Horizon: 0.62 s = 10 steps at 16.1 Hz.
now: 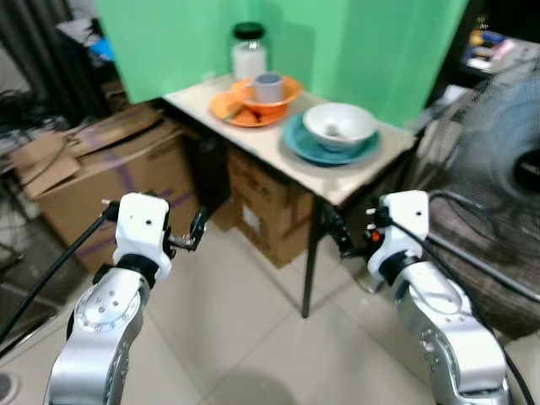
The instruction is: Setting the table
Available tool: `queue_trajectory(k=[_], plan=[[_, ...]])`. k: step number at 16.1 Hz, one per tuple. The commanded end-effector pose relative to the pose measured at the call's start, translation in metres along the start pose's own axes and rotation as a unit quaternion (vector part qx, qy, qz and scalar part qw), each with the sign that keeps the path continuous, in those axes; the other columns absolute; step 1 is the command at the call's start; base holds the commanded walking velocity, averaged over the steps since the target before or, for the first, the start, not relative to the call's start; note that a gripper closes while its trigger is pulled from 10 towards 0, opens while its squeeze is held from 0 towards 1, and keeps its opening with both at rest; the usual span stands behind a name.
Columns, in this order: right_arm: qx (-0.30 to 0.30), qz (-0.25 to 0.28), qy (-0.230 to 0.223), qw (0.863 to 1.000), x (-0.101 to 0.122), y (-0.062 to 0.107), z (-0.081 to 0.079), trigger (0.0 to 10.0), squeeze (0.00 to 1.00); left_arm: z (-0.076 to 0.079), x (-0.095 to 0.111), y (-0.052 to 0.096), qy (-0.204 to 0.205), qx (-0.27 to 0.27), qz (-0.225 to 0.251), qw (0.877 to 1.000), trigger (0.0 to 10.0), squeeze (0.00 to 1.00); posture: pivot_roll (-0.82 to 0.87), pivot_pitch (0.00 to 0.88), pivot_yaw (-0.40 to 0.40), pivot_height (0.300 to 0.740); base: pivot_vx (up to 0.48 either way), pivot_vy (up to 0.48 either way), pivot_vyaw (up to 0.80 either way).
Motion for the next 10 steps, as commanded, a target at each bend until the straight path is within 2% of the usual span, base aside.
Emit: queue_trajectory(k=[1, 6, 10], plan=[[0.0, 0.01, -0.002, 1.0, 0.0045, 0.0, -0.0003, 10.0, 0.0, 0.0, 0.0038, 0.0005, -0.006, -0.005, 0.006, 1.0, 10.0, 0.0, 0.17, 0.0, 0.047, 0.74, 0.311, 0.0, 0.0], [0.003, 0.017, -0.006, 1.0, 0.0099, -0.0032, -0.0028, 10.0, 0.0, -0.0046, 0.0017, -0.001, -0.018, -0.01, 0.001, 1.0, 10.0, 0.0, 0.17, 0.0, 0.046, 0.74, 0.312, 0.0, 0.0], [0.002, 0.021, -0.011, 1.0, 0.0134, -0.0047, -0.0041, 10.0, 0.0, -0.0024, 0.0035, -0.0016, -0.018, -0.019, 0.003, 1.0, 10.0, 0.0, 0.17, 0.0, 0.049, 0.74, 0.311, 0.0, 0.0]])
Point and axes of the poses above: a point about 5 cm out from each wrist's last joint towards the gripper, its own y axis pointing back from the gripper into the wrist, its own x axis along the axis of the wrist's last joint, z = x × y, the point moved 2 cm from there along -y, pointing out of the wrist towards the gripper, and after that the axes turned 4 degrees about -y, right-handed, at the moved point
